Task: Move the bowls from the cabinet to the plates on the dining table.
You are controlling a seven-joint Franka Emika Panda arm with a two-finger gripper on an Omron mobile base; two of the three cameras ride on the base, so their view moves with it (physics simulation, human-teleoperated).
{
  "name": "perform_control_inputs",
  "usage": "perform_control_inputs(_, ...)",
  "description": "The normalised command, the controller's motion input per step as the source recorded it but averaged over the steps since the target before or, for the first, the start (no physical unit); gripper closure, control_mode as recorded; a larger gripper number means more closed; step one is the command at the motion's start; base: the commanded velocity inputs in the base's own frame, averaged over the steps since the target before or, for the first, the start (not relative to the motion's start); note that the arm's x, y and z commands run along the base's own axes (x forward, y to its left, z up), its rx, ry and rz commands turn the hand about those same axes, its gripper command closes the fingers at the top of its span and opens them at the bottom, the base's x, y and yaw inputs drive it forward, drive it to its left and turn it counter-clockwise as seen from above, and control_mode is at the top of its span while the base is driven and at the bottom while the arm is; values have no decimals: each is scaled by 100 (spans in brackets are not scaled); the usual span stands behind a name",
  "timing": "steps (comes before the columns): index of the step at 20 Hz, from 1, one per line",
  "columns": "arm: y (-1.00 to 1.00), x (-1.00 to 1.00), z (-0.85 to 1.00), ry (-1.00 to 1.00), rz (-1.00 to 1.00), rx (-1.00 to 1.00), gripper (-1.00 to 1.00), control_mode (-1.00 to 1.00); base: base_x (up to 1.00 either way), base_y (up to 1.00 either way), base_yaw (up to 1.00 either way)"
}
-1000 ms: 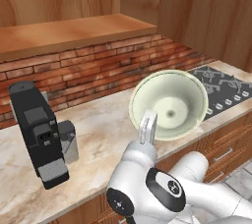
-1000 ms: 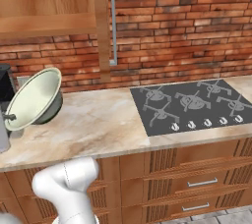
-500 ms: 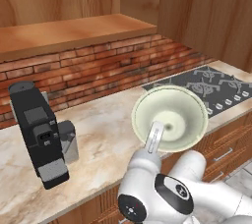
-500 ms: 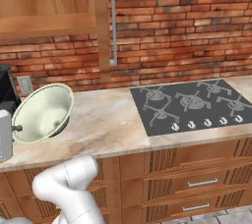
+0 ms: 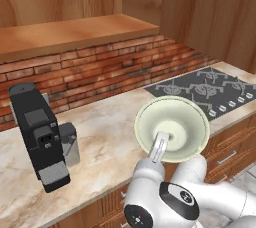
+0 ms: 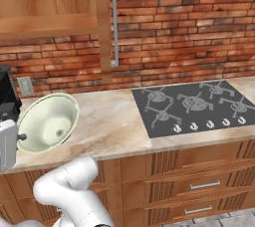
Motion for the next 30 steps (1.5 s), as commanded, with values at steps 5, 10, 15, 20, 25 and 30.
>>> perform_control_inputs(5, 0, 0, 0, 0, 0, 0, 100, 100, -68, 8, 0)
perform_control_inputs(10, 0, 0, 0, 0, 0, 0, 100, 100, -40, 7, 1)
perform_control_inputs(15, 0, 0, 0, 0, 0, 0, 100, 100, -4, 0, 1)
perform_control_inputs(20, 0, 0, 0, 0, 0, 0, 100, 100, 0, 11, -43)
perform_control_inputs(25, 0, 0, 0, 0, 0, 0, 100, 100, 0, 7, -55)
perform_control_inputs(30, 0, 0, 0, 0, 0, 0, 100, 100, -14, 0, -68)
